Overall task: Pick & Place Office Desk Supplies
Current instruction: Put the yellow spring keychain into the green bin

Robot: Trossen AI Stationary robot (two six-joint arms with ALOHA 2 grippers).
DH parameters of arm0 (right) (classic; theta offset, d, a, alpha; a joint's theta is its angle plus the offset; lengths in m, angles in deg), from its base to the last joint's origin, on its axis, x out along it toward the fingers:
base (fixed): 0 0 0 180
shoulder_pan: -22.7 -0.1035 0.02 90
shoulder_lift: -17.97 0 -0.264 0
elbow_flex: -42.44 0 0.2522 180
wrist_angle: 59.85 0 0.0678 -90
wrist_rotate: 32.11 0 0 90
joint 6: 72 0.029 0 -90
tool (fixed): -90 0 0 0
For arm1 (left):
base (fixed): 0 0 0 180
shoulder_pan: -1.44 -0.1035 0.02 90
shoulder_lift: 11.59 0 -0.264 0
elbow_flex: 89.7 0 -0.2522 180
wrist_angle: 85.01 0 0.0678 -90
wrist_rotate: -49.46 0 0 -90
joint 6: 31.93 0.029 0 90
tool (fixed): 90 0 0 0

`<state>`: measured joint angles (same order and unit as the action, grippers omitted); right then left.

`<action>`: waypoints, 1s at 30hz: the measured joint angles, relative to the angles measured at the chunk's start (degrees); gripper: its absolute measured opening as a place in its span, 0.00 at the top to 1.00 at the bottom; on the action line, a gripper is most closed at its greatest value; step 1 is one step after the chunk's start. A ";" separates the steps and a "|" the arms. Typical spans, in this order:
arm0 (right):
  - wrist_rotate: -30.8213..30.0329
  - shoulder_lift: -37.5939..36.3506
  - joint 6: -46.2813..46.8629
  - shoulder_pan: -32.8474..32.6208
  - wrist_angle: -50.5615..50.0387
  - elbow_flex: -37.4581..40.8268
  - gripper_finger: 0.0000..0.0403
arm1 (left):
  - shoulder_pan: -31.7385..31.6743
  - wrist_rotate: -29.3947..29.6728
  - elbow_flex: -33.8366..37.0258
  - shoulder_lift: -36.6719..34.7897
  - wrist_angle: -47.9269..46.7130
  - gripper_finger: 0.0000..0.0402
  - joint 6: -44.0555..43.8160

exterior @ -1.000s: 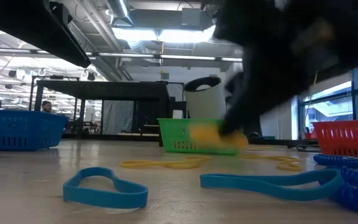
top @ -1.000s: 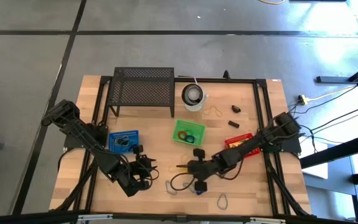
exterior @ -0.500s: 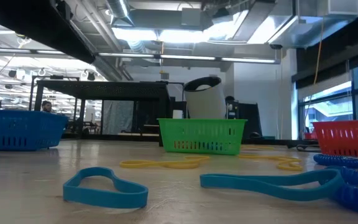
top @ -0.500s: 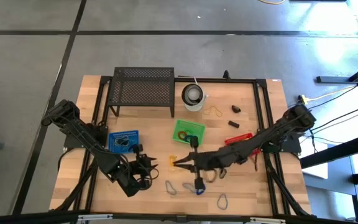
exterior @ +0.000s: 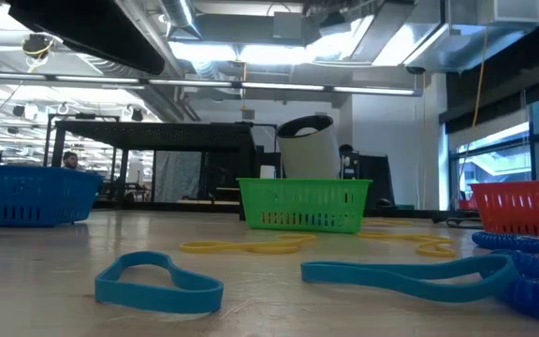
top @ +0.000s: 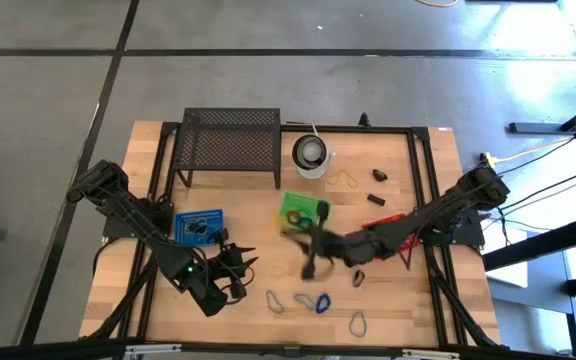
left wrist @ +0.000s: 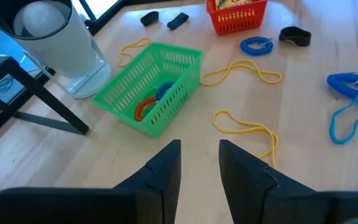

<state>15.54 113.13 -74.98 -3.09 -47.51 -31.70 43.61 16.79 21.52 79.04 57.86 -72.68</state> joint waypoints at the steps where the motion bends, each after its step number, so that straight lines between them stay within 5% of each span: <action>1: -2.87 0.02 1.98 0.75 -3.24 0.02 0.97 | -0.18 -0.05 0.00 0.00 0.08 0.75 0.01; 4: -4.65 0.02 10.54 3.88 -15.53 0.02 0.97 | -0.67 -0.09 0.00 0.00 0.08 0.74 0.01; 10: 1.12 2.34 29.83 11.26 -33.42 0.02 0.97 | -1.13 -0.42 0.00 0.00 0.08 0.74 0.01; 15: 12.88 6.27 31.75 14.50 -34.66 0.02 0.97 | -1.09 -0.42 0.00 0.00 0.06 0.74 1.01; 30: 13.46 10.03 33.68 16.73 -32.55 0.02 0.95 | -1.09 -1.09 0.00 0.00 0.04 0.74 1.50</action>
<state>29.00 123.16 -41.30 13.64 -80.06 -31.67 42.52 15.70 21.52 79.04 57.89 -71.18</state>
